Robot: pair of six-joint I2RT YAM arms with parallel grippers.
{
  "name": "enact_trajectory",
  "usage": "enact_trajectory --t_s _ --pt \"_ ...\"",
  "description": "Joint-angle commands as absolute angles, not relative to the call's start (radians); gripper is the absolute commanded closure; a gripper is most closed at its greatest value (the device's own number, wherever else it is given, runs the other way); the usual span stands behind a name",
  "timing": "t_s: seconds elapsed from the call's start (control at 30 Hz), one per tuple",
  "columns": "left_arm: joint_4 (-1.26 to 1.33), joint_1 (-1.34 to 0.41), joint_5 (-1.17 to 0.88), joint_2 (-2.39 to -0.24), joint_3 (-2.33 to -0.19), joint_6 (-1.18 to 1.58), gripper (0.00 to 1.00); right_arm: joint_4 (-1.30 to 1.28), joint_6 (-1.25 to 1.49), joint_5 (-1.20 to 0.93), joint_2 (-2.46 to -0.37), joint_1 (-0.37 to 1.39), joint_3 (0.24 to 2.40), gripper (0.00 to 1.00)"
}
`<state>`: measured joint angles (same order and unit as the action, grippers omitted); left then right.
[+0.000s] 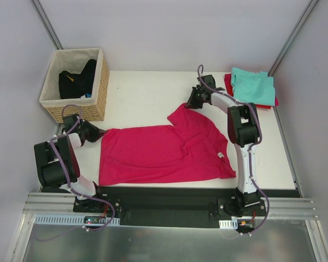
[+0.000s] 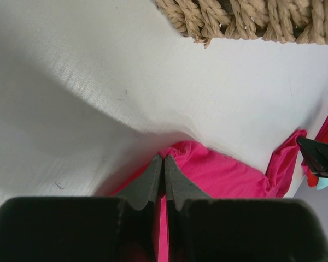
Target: Fold and stack the t-shirts
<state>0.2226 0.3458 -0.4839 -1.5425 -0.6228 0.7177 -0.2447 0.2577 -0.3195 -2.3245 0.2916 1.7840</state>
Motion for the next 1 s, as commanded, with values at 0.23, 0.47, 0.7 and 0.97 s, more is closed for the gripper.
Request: enact_trajectory --t_s 0.23,0.47,0.7,0.97 --pt "0.259 0.336 -0.497 -1.39 -0.609 0.719 1.0 -0.245 0.181 -0.222 -2.034 0.296 1.634 0.99" --pt "0.258 0.296 -0.482 -1.258 -0.588 0.724 0.99 -0.27 0.163 -0.138 -1.728 0.298 1.425 1.0" --pt "0.304 0.265 -0.526 -1.273 -0.546 0.755 1.0 -0.35 0.164 -0.077 -1.445 0.299 1.237 0.99" --pt "0.219 0.265 -0.419 -1.149 -0.482 0.749 1.0 -0.462 0.158 0.04 -1.183 0.304 1.077 1.0"
